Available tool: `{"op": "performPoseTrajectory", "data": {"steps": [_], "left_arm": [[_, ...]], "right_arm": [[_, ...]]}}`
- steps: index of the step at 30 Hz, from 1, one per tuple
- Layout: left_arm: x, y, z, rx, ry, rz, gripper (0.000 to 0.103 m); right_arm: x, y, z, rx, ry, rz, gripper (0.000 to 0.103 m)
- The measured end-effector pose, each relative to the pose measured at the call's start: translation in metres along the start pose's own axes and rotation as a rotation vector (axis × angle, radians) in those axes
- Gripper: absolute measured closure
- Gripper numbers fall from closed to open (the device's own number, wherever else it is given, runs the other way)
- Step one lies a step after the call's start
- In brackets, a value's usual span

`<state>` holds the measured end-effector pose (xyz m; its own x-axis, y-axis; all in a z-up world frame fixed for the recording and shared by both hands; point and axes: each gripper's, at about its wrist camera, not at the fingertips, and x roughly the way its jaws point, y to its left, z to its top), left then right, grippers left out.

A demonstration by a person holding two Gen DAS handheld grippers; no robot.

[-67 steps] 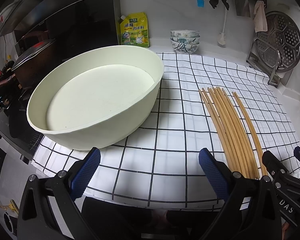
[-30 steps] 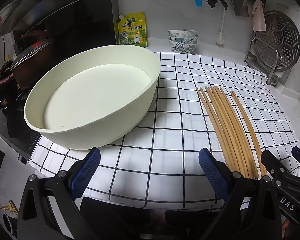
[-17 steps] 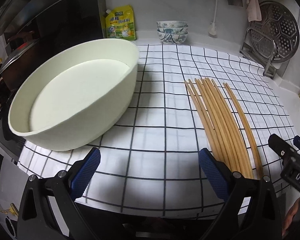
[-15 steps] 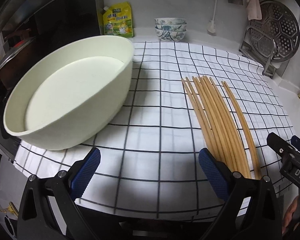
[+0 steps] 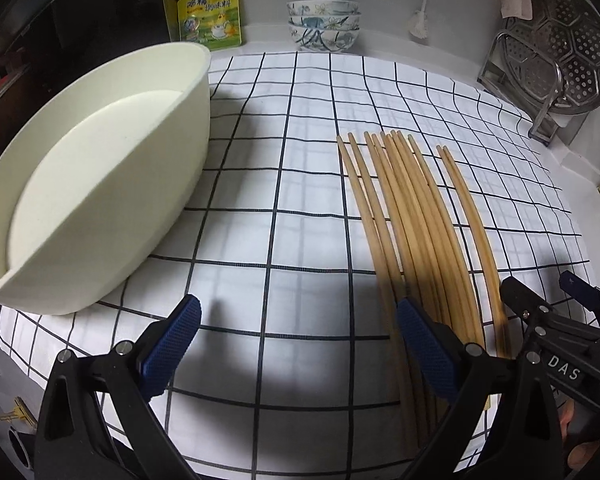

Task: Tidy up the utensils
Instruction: 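Lower the left tool onto one wooden chopstick and close it while the right tool grasps another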

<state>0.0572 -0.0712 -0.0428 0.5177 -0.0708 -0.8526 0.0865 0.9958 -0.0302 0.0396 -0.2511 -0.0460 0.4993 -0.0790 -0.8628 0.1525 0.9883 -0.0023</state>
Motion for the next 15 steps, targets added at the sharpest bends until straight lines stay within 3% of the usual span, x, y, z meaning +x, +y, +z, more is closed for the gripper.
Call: {"op": "performPoseTrajectory", "data": {"steps": [8, 15], "left_arm": [[0.0080, -0.0007, 0.0016, -0.018, 0.014, 0.012, 0.006], [0.0078, -0.0039, 0.0033, -0.018, 0.023, -0.002, 0.006]], "right_arm": [[0.0042, 0.0078, -0.0007, -0.077, 0.030, 0.000, 0.009], [0.0026, -0.0007, -0.0025, -0.072, 0.018, -0.012, 0.009]]}}
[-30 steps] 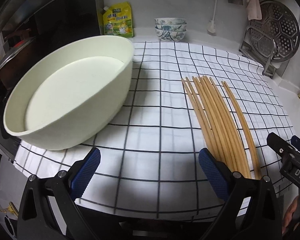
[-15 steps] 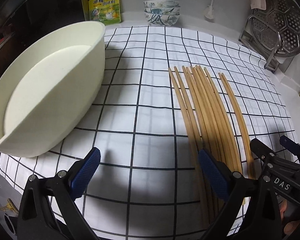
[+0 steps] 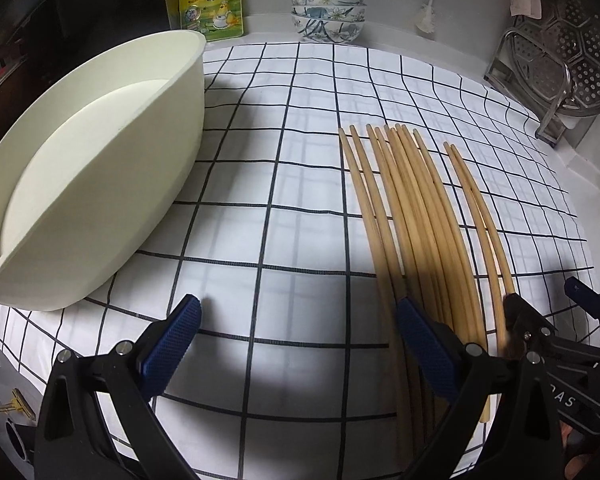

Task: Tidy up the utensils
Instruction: 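Lower the left tool onto one wooden chopstick and close it while the right tool grasps another, then lift the held chopsticks with both tools and carry them over the cream basin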

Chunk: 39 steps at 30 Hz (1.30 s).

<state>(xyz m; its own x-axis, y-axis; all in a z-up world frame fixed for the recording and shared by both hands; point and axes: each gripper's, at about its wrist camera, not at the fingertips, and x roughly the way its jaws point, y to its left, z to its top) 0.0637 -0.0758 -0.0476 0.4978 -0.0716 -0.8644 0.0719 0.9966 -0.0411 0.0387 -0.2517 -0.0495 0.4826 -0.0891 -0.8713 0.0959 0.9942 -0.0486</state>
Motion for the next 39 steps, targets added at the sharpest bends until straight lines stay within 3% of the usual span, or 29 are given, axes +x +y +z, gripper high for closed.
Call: {"op": "performPoseTrajectory", "data": {"steps": [13, 21, 22, 25, 27, 29, 31, 32, 33, 34, 39], "left_arm": [[0.005, -0.006, -0.002, 0.065, 0.003, 0.070, 0.005], [0.007, -0.005, 0.004, 0.053, -0.010, 0.049, 0.007], [0.007, -0.005, 0.004, 0.057, -0.014, 0.045, 0.008], [0.005, -0.009, 0.005, 0.059, -0.030, 0.028, 0.022], [0.002, -0.013, 0.005, 0.072, -0.038, 0.018, 0.040], [0.001, -0.016, 0.006, 0.078, -0.035, -0.004, 0.050], [0.000, -0.019, 0.006, 0.090, -0.035, -0.018, 0.062], [-0.001, -0.020, 0.006, 0.095, -0.034, -0.026, 0.076], [-0.001, -0.021, 0.006, 0.098, -0.029, -0.037, 0.089], [-0.002, -0.021, 0.006, 0.098, -0.026, -0.044, 0.094], [-0.003, -0.016, 0.007, 0.093, 0.000, -0.101, 0.096]], "right_arm": [[-0.001, -0.002, -0.003, 0.007, -0.009, 0.013, 0.009], [-0.003, 0.009, -0.003, -0.048, -0.066, -0.023, 0.010], [-0.004, 0.010, -0.003, -0.058, -0.073, -0.020, 0.016], [-0.006, 0.015, -0.002, -0.067, -0.075, 0.024, 0.039], [-0.008, 0.020, -0.001, -0.090, -0.080, 0.030, 0.052], [-0.009, 0.028, -0.002, -0.119, -0.083, 0.039, 0.072], [-0.010, 0.033, -0.002, -0.138, -0.080, 0.059, 0.085], [-0.010, 0.037, -0.002, -0.149, -0.079, 0.065, 0.093], [-0.010, 0.040, -0.003, -0.159, -0.077, 0.069, 0.096], [-0.011, 0.042, -0.002, -0.162, -0.078, 0.064, 0.096], [-0.012, 0.034, -0.002, -0.094, -0.060, 0.117, 0.097]]}}
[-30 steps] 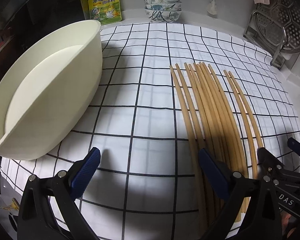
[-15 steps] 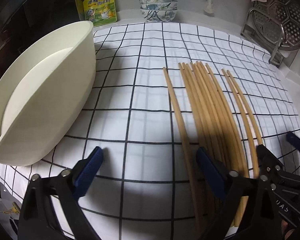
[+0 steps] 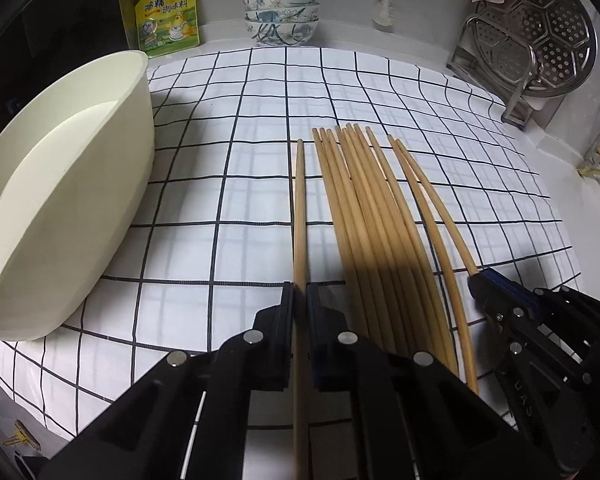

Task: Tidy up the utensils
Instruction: 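Lift the held chopsticks with both tools and carry them over the cream basin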

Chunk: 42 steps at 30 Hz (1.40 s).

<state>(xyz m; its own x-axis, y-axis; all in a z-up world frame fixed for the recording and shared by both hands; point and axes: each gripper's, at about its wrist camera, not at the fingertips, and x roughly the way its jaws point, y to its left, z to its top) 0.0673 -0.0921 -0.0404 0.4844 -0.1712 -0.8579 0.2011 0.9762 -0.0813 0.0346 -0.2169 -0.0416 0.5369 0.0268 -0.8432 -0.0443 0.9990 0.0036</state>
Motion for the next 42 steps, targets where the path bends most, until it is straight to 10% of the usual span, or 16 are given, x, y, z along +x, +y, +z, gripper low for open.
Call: {"op": "performPoseTrajectory", "data": {"steps": [13, 22, 42], "left_arm": [[-0.068, 0.037, 0.031, -0.008, -0.126, -0.104, 0.096], [-0.118, 0.142, 0.056, -0.085, -0.275, 0.040, 0.096], [-0.052, 0.261, 0.058, -0.190, -0.152, 0.124, 0.096]], "right_arm": [[-0.049, 0.018, 0.039, 0.090, -0.122, 0.103, 0.097], [-0.055, 0.111, 0.115, -0.006, -0.197, 0.272, 0.097], [0.039, 0.243, 0.165, -0.078, 0.015, 0.394, 0.097]]}}
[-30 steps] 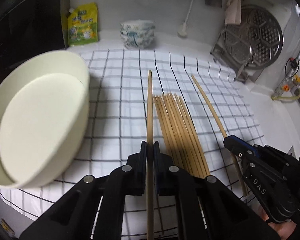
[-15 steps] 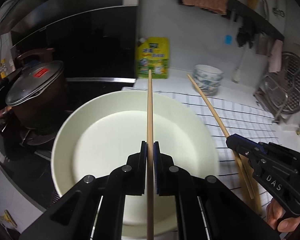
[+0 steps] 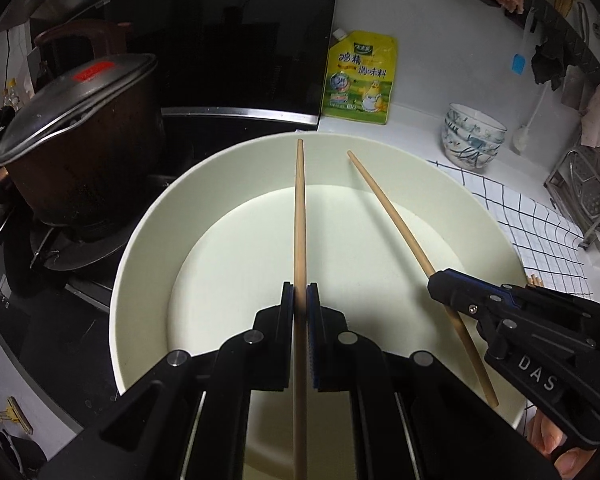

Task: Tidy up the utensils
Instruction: 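Lift the held chopsticks with both tools and carry them over the cream basin, then lower the chopsticks into the basin and open both tools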

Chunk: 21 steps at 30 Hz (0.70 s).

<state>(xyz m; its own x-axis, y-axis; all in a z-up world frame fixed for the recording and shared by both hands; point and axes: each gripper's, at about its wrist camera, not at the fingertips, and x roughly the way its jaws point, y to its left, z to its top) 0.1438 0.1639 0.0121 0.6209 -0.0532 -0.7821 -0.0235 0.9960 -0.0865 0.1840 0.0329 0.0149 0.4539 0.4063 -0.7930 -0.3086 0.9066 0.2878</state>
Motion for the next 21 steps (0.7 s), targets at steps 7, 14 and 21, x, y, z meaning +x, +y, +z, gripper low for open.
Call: {"op": "performPoseTrajectory", "data": {"steps": [7, 14, 21], "left_arm": [[0.009, 0.008, -0.003, -0.013, 0.027, -0.001, 0.095], [-0.006, 0.017, -0.004, -0.049, -0.015, 0.033, 0.043], [-0.023, 0.022, -0.010, -0.060, -0.040, 0.056, 0.040]], "right_arm": [[0.009, -0.004, -0.006, 0.008, 0.027, -0.027, 0.097], [-0.009, 0.000, -0.008, -0.011, -0.025, -0.052, 0.082], [-0.024, 0.002, -0.015, -0.017, -0.049, -0.059, 0.082]]}}
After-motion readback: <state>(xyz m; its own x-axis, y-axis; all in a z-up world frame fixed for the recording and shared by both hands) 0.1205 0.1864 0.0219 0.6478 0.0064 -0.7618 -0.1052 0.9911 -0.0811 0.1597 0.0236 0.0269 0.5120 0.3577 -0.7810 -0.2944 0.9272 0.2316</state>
